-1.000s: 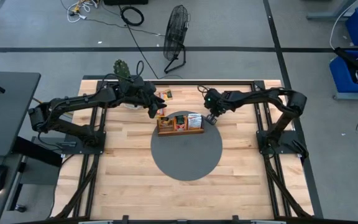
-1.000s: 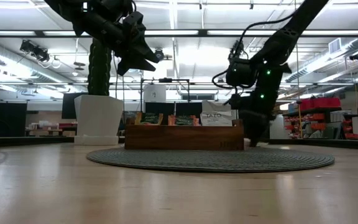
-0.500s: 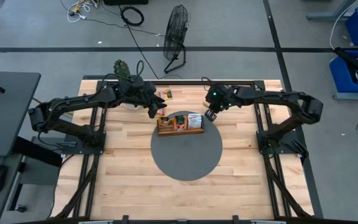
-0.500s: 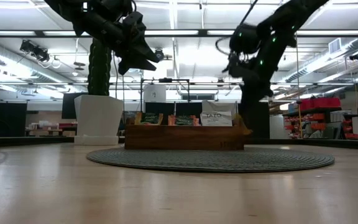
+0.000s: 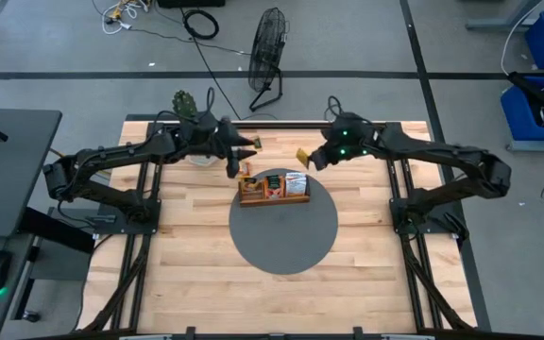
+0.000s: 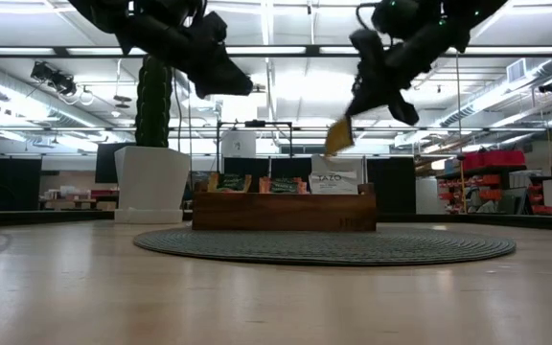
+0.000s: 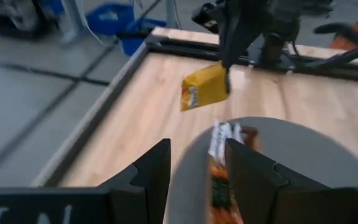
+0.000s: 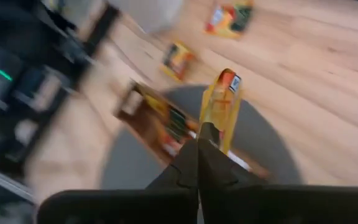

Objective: Pick & Place Tea
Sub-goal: Put the orange tea bag into the left section of the wooden organizer

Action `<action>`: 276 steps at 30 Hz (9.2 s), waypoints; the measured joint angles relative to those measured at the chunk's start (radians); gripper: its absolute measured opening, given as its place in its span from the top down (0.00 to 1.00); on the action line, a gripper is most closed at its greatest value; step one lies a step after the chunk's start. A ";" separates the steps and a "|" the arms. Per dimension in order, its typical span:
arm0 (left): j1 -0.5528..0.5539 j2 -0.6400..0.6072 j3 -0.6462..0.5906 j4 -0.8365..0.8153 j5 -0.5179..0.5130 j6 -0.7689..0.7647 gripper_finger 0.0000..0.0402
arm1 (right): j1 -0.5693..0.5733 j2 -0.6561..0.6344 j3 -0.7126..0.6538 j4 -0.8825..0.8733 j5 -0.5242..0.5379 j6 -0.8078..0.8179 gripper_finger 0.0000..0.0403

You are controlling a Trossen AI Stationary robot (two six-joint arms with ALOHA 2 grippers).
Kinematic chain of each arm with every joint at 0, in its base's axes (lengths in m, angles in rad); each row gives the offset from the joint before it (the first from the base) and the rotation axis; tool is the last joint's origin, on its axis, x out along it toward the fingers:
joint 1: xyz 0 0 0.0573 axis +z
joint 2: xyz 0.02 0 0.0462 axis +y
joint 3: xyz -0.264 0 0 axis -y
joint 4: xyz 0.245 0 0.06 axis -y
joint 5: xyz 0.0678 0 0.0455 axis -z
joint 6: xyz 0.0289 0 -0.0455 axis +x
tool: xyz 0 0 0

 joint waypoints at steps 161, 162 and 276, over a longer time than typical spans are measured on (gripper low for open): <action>-0.160 0.091 -0.506 0.620 -0.013 -0.085 1.00 | 0.183 -0.049 0.001 0.225 0.255 -0.308 0.60; -0.160 0.104 -0.506 0.619 -0.014 -0.083 1.00 | 0.184 -0.049 0.001 0.224 0.255 -0.303 0.60; -0.131 -0.078 -0.242 0.040 -0.345 -0.511 1.00 | -0.104 0.082 0.001 0.158 0.069 -0.289 0.97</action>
